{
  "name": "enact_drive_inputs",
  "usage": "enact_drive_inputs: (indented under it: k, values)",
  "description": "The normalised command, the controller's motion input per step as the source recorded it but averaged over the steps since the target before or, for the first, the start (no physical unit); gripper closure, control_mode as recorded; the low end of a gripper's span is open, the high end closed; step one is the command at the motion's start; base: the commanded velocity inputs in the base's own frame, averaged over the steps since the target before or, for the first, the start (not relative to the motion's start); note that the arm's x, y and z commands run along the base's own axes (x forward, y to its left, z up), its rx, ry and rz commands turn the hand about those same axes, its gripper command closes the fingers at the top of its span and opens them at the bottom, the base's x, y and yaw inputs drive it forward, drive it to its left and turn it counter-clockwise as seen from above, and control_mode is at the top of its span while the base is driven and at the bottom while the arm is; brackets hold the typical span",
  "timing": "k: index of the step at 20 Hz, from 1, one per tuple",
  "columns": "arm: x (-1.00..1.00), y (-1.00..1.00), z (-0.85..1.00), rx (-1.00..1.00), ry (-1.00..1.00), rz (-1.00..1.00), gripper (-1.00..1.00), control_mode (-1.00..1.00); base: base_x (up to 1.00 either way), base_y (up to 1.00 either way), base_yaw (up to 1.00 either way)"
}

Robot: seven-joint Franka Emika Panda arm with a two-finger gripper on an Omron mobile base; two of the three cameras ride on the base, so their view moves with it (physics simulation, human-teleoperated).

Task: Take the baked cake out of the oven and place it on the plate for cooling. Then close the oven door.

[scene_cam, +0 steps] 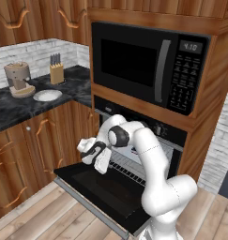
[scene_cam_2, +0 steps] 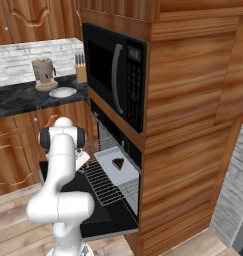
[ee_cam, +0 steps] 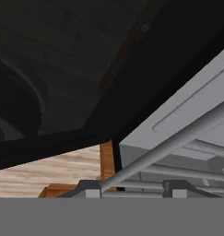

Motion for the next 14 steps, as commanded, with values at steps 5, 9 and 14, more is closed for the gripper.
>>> enact_drive_inputs:
  k: [5,9,14]
  values:
    - [-1.00,0.98,-0.75,0.05,0.15,0.03,1.00,-1.00,0.00,0.00,0.00]
    - [-1.00,0.95,-0.80,0.02,0.11,0.02,1.00,-1.00,0.00,0.00,0.00]
    - [-1.00,0.91,-0.57,0.03,0.08,0.01,-1.00,-1.00,0.00,0.00,0.00]
